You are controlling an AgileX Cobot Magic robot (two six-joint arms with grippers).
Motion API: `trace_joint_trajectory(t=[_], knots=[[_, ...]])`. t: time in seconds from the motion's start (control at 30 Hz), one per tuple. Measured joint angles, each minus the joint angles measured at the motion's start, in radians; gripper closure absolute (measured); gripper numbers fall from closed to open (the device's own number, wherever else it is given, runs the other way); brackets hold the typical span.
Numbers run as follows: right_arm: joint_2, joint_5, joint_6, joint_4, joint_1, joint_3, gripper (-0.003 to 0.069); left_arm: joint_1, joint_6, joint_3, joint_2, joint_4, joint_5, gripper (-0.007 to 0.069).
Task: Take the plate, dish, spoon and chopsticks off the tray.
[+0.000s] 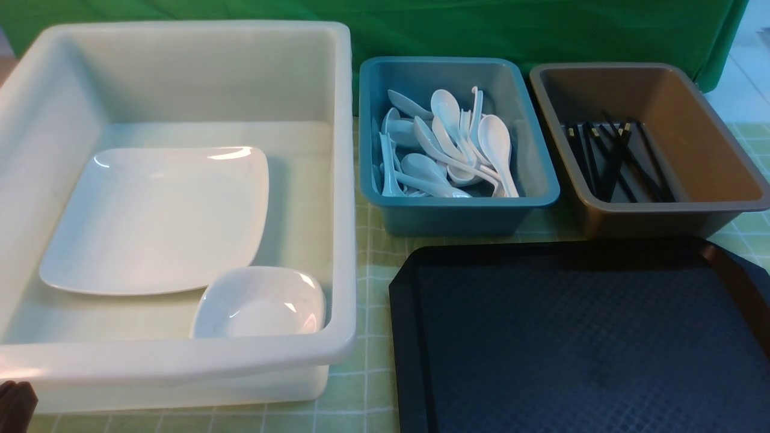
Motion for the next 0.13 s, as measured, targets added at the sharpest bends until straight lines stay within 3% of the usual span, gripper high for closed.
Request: trace_joint_trajectory(t=[0.13], knots=[[0.0, 0.0, 0.0, 0.0, 0.0, 0.0, 0.0417, 0.0, 0.0, 0.0, 0.0, 0.0, 0.0, 0.0626]])
